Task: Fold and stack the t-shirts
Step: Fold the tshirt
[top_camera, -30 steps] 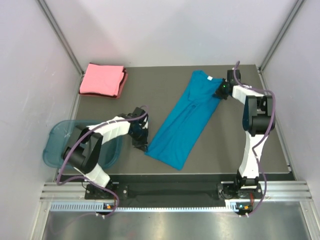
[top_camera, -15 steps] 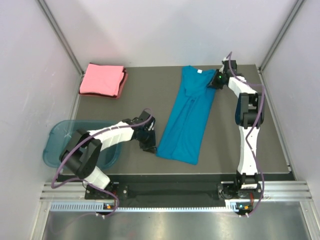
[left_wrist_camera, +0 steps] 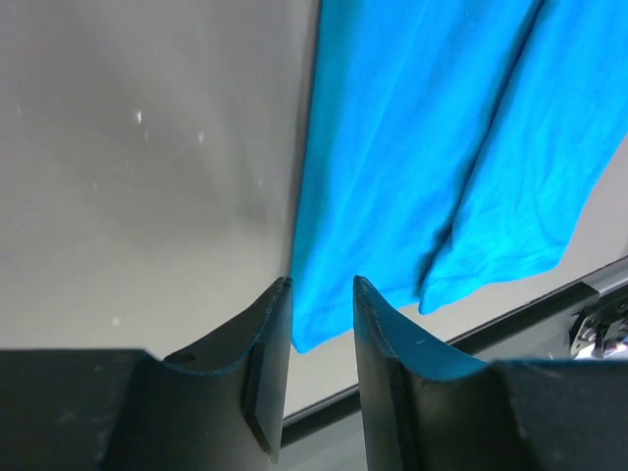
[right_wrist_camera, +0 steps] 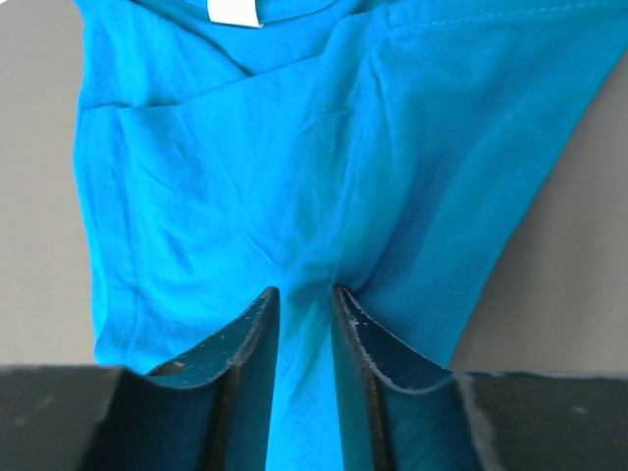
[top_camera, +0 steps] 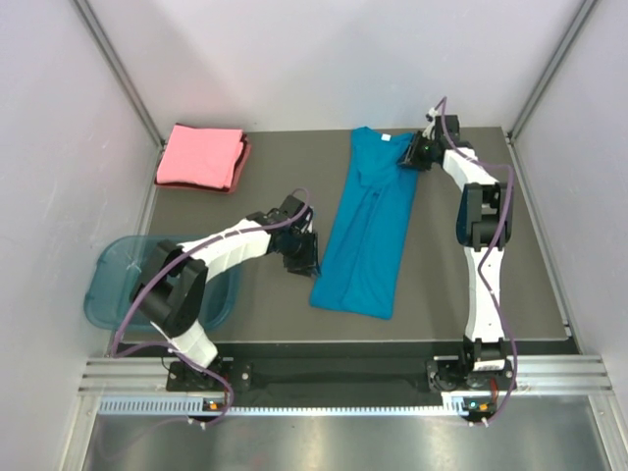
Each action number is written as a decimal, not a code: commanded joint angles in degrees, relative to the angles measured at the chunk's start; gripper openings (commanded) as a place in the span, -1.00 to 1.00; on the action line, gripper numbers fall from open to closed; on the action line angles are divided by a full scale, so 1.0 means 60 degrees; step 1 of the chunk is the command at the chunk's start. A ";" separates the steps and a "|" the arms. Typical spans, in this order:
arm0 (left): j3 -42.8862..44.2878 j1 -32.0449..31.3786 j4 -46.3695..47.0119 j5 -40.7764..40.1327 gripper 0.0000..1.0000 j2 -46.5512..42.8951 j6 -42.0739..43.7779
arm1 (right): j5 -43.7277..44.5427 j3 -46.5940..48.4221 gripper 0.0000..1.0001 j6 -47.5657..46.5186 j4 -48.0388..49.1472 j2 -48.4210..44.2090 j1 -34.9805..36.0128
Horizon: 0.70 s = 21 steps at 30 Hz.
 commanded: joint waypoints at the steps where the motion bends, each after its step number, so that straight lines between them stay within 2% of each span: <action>1: 0.0542 0.0176 0.0004 0.0540 -0.27 0.0250 0.0889 | -0.0139 0.0172 -0.37 -0.0228 -0.0025 -0.0286 0.0224; 5: 0.0733 0.0278 0.0077 0.0321 -0.21 0.0104 0.1212 | 0.0270 -0.1234 -0.18 -0.0052 0.0413 -0.1734 0.0209; 8: 0.0704 0.0497 0.0369 0.0773 -0.21 0.0075 0.1271 | 0.0330 -0.2187 0.03 0.0080 0.0620 -0.2892 0.0180; 10: 0.0514 0.0571 0.0531 0.1139 -0.21 -0.0013 0.1286 | 0.0460 -0.2553 0.08 0.0051 0.0357 -0.3506 0.0165; 12: 0.0339 0.0571 0.0575 0.1360 -0.21 -0.0115 0.1460 | 0.0797 -0.2890 0.09 0.0095 -0.0214 -0.4179 0.0180; 15: 0.0133 0.0571 0.0356 0.1141 -0.23 -0.0465 0.1724 | 0.1235 -0.4528 0.10 0.0299 -0.0522 -0.5133 0.0383; 19: -0.0131 0.0542 0.0692 0.1638 -0.25 -0.1038 0.1959 | 0.1735 -0.7847 0.10 0.0402 -0.0523 -0.7330 0.0838; 21: -0.0030 0.0396 0.0693 0.1757 -0.27 -0.1112 0.2047 | 0.1998 -0.8878 0.08 0.0592 -0.0509 -0.8033 0.1203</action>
